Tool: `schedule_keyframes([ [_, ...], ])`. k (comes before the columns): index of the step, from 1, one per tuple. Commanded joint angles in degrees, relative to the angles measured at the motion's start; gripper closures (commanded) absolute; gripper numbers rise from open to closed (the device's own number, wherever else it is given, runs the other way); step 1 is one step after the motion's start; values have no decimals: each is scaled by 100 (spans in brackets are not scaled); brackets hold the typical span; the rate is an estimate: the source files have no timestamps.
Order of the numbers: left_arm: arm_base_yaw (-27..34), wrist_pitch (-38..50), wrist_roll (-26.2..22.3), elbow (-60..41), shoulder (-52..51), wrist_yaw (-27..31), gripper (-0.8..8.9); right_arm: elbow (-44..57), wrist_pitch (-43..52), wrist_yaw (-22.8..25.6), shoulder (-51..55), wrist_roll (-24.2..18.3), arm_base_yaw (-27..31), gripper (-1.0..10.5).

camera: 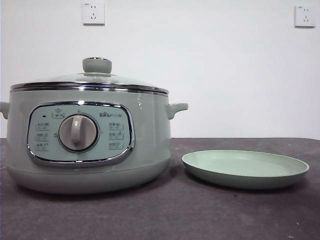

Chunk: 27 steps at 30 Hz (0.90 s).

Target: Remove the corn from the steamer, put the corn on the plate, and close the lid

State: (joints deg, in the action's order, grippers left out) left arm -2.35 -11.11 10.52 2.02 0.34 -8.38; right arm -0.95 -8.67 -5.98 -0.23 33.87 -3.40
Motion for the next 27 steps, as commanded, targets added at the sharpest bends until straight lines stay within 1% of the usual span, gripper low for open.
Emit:
schedule_keyframes([
  [1,15,227,1062,-77,-17,-385,817,57,92,-13,15,678,-15,946],
  [3,17,393,1091,-77,-17,-542,817,57,90,-24,17,662,-15,946],
  [6,17,592,1086,-31,-17,-691,821,33,85,-208,11,396,-15,951],
  [9,17,466,1040,175,-13,-688,822,-129,74,-439,-74,173,-15,957],
  [11,17,304,990,378,13,-684,822,-317,70,-468,-184,33,-15,957],
  [15,17,-66,579,979,352,-682,822,-883,33,-470,-623,-413,-15,957],
  [17,17,-195,343,1322,660,-678,822,-1231,-31,-468,-935,-697,-15,957],
  [19,17,-284,227,1670,1023,-693,822,-1596,-87,-527,-1294,-1056,-15,956],
  [22,15,-393,52,2238,1674,-896,822,-2188,-105,-929,-1943,-1598,-15,955],
  [25,11,-428,-90,2723,2284,-1307,821,-2736,-278,-1246,-2559,-1891,-15,954],
  [27,11,-470,-212,3056,2697,-1646,821,-3139,-520,-1565,-3056,-2105,-15,948],
])
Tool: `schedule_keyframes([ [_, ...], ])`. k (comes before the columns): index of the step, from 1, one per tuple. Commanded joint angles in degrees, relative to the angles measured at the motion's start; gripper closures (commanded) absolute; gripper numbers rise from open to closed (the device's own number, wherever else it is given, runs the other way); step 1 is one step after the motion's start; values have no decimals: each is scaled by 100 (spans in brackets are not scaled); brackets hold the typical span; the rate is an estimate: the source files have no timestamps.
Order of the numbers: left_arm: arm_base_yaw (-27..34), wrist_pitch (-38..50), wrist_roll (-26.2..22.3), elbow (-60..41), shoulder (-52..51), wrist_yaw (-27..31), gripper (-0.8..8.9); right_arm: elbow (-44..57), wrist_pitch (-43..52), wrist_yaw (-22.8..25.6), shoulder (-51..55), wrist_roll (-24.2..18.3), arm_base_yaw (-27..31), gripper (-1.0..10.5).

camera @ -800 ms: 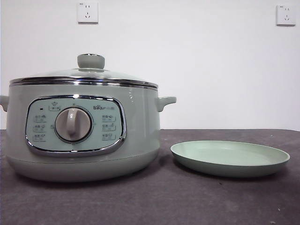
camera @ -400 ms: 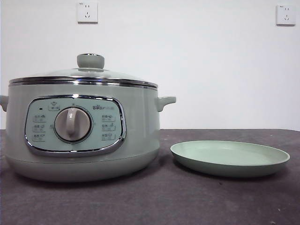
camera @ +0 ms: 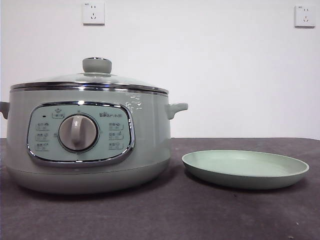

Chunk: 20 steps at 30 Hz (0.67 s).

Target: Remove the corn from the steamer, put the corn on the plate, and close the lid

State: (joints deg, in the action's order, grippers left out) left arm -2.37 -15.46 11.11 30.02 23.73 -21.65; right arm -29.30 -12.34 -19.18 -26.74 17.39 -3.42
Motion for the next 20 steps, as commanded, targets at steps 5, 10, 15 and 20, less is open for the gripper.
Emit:
schedule_keyframes([
  [5,13,-402,-396,951,1272,-1141,818,-1185,-984,-1364,-1515,-1027,-13,946],
  [10,9,-979,-748,1464,2065,-1939,802,-1733,-1698,-2465,-2367,-1569,-15,940],
  [15,-68,-1113,-748,1622,2433,-1886,331,-1812,-1725,-2522,-2682,-1578,-52,621],
  [20,-306,-673,-610,1622,2621,-1818,312,-1812,-1698,-2341,-2732,-1517,-120,532],
])
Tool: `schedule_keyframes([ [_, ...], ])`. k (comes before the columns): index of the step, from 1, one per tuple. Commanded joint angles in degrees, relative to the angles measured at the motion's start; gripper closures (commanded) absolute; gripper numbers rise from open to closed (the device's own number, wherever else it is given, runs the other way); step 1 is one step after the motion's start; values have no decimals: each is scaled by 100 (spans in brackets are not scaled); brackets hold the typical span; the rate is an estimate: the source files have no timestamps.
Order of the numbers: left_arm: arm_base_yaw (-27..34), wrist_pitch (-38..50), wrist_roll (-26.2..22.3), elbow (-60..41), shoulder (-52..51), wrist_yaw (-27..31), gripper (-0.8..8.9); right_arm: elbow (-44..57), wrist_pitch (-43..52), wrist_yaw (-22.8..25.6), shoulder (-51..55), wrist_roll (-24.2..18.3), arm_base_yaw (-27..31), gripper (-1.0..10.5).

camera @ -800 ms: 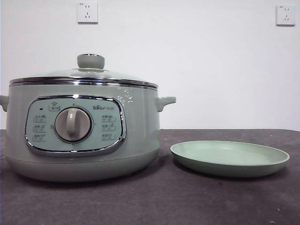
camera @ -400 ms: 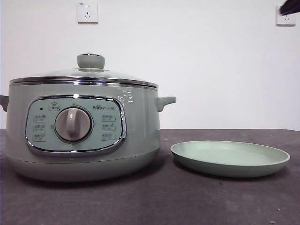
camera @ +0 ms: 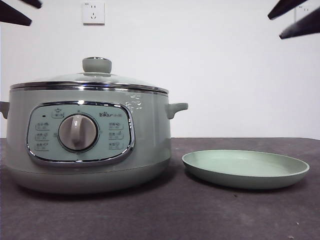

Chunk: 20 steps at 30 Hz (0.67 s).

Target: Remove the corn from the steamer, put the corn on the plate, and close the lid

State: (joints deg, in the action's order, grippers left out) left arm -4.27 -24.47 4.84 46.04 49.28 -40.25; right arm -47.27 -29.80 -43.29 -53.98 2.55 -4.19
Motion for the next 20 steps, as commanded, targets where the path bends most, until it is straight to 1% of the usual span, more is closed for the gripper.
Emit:
schedule_keyframes([
  [1,-208,354,87,22,98,201,312,-15,79,120,-9,15,-76,532],
  [3,-431,518,138,52,173,616,312,-17,111,168,-7,74,-136,532],
  [5,-695,535,133,170,308,1113,312,-17,111,170,-7,109,-186,533],
  [8,-1040,527,85,404,603,1698,312,-17,111,173,-7,173,-201,533],
  [14,-1676,503,-151,922,1394,2555,314,-17,101,173,-7,304,-201,536],
  [20,-2083,365,-317,1349,2181,3283,314,-15,98,175,-7,315,-201,536],
])
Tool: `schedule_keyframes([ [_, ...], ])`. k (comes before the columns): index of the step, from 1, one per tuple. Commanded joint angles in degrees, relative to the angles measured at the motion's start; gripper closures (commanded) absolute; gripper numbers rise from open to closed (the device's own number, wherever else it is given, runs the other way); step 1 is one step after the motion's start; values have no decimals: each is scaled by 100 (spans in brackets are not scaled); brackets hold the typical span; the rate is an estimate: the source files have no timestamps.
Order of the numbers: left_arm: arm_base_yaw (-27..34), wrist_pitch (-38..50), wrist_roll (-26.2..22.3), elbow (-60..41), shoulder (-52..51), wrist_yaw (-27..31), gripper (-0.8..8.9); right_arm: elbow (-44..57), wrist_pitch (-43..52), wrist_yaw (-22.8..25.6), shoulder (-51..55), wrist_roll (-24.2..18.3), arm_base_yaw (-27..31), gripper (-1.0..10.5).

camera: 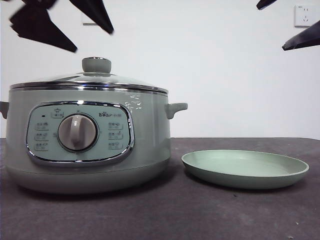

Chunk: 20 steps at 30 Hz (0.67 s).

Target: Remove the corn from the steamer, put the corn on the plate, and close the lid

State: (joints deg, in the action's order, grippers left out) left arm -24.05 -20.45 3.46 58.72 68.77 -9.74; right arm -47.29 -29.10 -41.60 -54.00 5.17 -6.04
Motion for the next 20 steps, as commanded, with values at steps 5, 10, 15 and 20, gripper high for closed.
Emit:
schedule_keyframes([
  [5,-282,-66,-269,144,638,533,315,-15,13,7,-4,81,-15,536],
  [10,-302,-90,-269,144,776,540,474,-13,11,17,-4,81,-15,536],
  [15,-299,-76,-372,144,776,531,712,-15,11,170,-4,81,-15,536],
  [20,-299,-61,-520,144,776,538,822,-13,15,297,-4,98,-15,537],
])
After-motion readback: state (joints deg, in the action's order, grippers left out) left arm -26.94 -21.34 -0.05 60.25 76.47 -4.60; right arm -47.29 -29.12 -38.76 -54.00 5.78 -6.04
